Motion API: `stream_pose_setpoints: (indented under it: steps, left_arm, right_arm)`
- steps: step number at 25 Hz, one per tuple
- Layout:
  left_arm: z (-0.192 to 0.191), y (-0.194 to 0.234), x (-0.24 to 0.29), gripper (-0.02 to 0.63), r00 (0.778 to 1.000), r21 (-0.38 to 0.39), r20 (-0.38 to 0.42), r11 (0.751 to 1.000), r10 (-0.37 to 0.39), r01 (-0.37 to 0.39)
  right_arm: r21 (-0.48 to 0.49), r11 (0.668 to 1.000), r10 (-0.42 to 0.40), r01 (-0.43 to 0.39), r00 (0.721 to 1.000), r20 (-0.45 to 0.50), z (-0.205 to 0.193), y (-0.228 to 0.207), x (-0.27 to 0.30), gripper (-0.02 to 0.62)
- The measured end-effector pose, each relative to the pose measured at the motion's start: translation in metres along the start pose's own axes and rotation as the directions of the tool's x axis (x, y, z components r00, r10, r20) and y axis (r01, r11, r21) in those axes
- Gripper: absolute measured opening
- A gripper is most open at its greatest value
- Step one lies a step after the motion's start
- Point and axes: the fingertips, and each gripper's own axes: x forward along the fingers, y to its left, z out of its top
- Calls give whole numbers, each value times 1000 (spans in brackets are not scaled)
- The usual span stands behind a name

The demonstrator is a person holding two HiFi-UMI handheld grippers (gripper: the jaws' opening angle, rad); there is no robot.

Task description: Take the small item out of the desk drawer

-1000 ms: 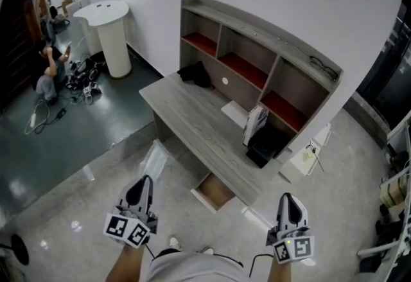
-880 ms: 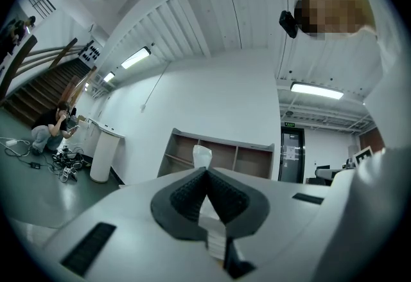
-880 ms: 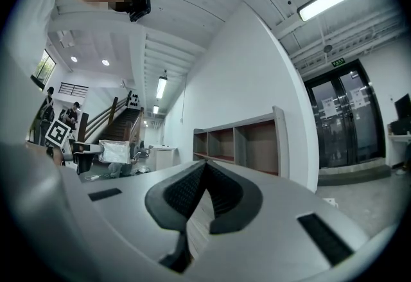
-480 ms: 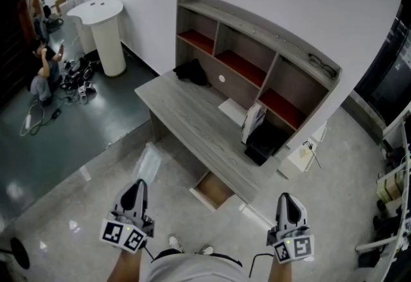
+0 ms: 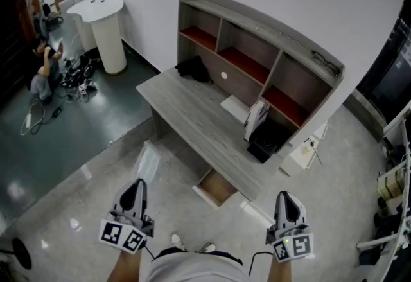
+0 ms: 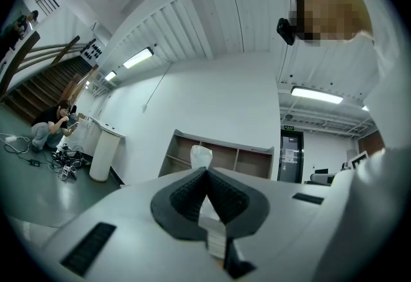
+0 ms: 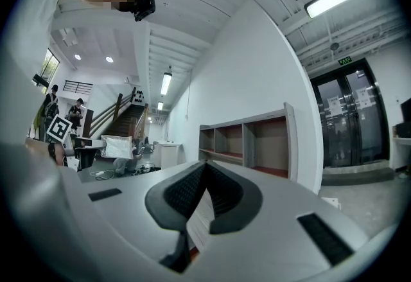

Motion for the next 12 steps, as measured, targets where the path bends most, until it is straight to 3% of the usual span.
stream_pose_setpoints:
  steps: [12]
  left_arm:
    - [5, 7, -2, 17, 1000, 4, 3, 1000, -7, 7]
  right_arm:
    - [-11, 1000, 8, -8, 1000, 0, 0, 11, 5, 21]
